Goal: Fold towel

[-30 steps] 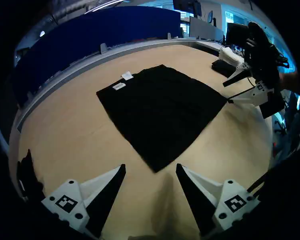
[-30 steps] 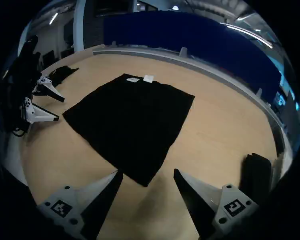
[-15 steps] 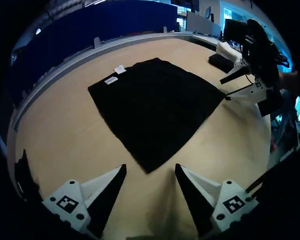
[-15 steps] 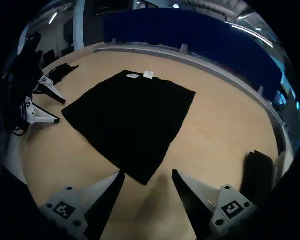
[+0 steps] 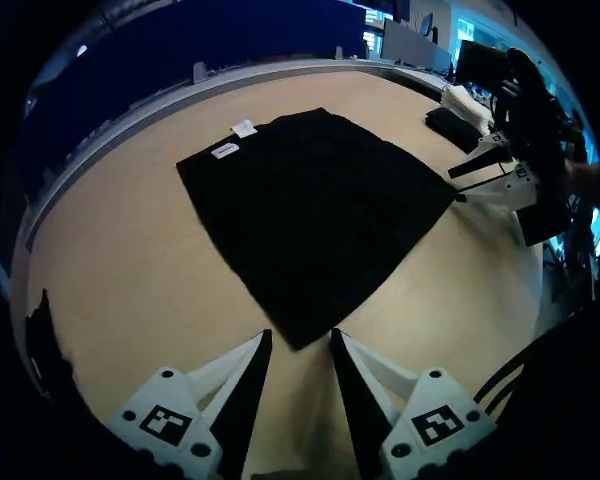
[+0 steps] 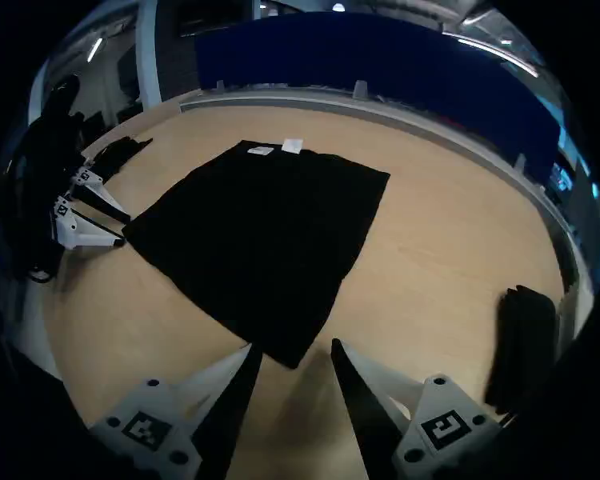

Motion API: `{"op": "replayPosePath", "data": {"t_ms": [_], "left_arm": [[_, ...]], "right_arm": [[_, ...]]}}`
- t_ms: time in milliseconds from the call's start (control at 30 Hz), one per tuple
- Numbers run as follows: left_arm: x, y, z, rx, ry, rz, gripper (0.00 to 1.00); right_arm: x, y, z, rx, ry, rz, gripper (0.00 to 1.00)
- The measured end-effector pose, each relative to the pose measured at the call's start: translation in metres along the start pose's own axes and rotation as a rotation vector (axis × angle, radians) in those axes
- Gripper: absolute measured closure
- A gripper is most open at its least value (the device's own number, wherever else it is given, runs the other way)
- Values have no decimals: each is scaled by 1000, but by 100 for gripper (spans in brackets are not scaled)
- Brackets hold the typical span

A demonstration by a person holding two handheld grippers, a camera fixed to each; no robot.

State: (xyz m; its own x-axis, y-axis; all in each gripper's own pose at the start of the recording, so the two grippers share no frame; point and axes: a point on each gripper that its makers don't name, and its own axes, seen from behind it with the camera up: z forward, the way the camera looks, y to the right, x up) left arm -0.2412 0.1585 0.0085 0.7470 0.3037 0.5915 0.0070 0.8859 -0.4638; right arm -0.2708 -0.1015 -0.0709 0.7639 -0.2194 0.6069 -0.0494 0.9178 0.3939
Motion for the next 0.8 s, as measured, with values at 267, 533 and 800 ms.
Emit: {"op": "replayPosePath", "data": {"t_ms": [267,533,800], "left_arm": [[-1,-1,1,12,-4,17,60],[-2,2,1,16,-7,20,71],[-2,4,1,21,-13,22,83]], "right_arm": [[-7,-2,-2,9,-18,-21,43],[-10,-7,-3,15,-27,-53,57],[-11,-7,-3,19,-33,-36,79]]}}
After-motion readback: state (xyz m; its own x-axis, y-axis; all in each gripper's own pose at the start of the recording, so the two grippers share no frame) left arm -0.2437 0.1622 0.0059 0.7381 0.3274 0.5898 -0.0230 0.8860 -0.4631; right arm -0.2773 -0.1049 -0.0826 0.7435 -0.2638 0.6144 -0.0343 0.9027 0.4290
